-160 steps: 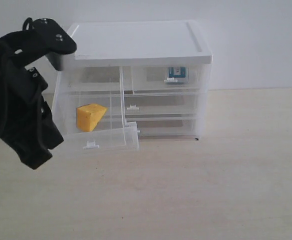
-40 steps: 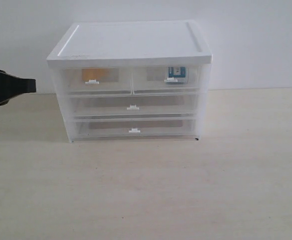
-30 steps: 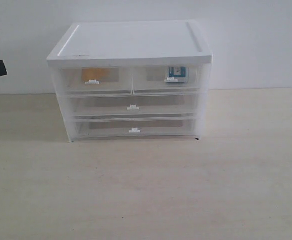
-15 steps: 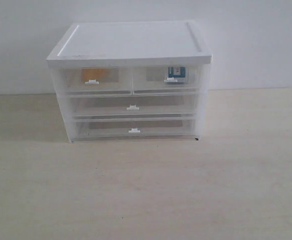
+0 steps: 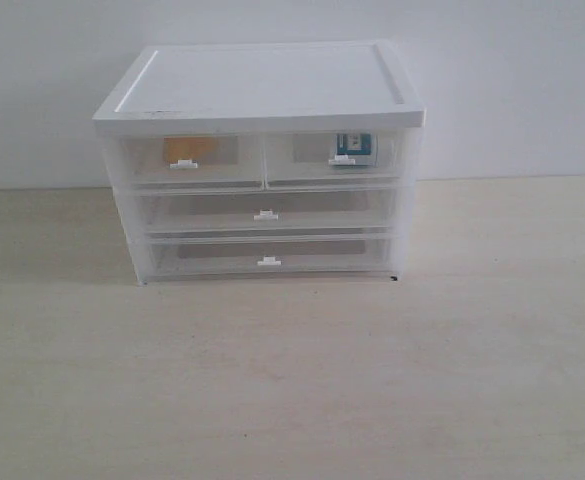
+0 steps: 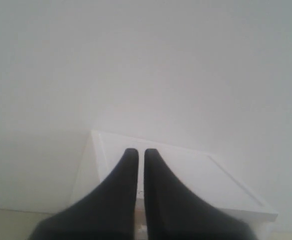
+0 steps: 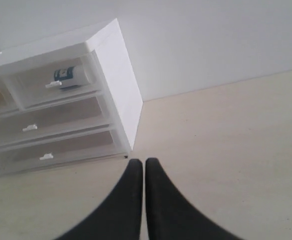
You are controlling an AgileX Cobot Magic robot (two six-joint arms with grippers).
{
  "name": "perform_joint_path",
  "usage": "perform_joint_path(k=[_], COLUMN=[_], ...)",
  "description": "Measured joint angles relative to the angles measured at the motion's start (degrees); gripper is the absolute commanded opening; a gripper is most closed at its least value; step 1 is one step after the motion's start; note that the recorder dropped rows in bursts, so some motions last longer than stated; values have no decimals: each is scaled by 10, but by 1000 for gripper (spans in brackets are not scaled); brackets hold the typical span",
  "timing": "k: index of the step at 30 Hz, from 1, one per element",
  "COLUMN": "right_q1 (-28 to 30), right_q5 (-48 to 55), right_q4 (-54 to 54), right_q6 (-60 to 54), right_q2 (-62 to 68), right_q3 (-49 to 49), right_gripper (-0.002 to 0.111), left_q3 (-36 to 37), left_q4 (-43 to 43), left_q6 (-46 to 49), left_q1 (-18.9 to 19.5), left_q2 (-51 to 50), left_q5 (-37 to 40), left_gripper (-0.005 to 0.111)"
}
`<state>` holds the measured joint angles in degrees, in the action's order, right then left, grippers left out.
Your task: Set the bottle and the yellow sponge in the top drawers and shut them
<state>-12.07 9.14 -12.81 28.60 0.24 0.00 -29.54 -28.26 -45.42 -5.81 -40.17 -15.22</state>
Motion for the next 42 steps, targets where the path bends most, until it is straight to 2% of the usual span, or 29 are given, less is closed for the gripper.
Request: perform_joint_path(k=[32,34,36,39,42], right_q1=[0,0,0,0,0], right_q5=[-5,-5,-5,-5,-5], right_q4=[0,0,0,0,0], right_q6=[20,20,20,20,20], right_q2=[0,0,0,0,0], right_q3=[0,0,0,0,0], right_gripper=[0,0,0,0,0], left_q3=[0,0,0,0,0], left_q4=[4,47,140,301,370], left_q6=[1,16,77,244,366], left_q1=[0,0,0,0,0], left_q2=[0,0,0,4,22], left_q5=[0,1,7,32,76], left_gripper=[4,4,4,4,4])
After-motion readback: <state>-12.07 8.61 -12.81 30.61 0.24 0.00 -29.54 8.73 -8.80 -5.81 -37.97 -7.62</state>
